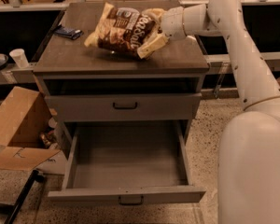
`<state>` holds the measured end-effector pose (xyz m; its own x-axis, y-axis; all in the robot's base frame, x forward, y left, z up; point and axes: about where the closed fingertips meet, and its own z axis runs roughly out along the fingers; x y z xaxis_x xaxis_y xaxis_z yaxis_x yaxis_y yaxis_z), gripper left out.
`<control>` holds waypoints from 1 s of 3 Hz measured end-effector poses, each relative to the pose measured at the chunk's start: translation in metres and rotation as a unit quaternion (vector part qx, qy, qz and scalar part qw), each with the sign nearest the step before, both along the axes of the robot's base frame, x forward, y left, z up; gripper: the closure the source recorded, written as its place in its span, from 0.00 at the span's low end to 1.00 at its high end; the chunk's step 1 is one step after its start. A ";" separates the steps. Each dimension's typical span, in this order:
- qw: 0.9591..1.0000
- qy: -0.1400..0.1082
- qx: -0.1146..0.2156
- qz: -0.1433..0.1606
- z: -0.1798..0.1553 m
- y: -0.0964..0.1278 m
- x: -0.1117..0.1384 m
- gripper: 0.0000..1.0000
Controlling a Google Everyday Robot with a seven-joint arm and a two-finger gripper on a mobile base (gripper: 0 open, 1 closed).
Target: Pick brown chip bag from middle drawer and place on counter
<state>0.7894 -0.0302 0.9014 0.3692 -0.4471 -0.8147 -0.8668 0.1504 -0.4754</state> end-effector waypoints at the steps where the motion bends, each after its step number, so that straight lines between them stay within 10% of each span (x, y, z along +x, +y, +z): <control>1: 1.000 -0.011 0.020 0.001 0.009 -0.008 -0.003 0.00; 3: 0.994 -0.086 0.071 -0.002 0.067 -0.041 -0.027 0.00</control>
Offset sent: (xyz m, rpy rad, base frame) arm -0.0313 -0.0489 0.0713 0.1494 -0.1906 -0.0130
